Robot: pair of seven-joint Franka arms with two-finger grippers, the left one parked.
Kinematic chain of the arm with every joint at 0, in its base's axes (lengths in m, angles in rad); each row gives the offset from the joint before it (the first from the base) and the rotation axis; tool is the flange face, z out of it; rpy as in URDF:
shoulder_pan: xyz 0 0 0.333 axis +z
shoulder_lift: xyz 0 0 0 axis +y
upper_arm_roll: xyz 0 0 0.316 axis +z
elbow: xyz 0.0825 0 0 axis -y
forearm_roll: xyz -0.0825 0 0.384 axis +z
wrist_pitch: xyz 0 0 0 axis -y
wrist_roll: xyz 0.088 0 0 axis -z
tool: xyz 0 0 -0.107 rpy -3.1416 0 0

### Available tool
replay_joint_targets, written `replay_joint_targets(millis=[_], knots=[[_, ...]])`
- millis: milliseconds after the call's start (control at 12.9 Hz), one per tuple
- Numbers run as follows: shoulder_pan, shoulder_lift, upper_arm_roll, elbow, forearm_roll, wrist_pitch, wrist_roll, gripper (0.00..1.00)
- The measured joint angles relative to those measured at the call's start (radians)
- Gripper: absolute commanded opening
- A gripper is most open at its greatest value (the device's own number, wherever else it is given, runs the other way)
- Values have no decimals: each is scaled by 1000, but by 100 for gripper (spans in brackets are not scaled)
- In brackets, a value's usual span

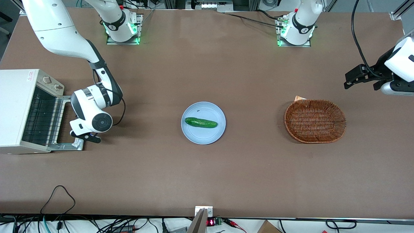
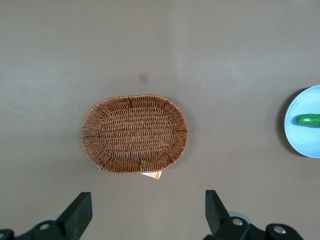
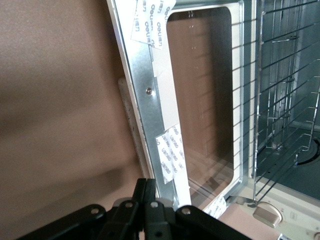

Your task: Open oven door with right arm only

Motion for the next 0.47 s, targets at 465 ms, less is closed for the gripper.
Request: replay_joint_targets(millis=[465], knots=[[7,-71,18,33,221,-34,-53,100]])
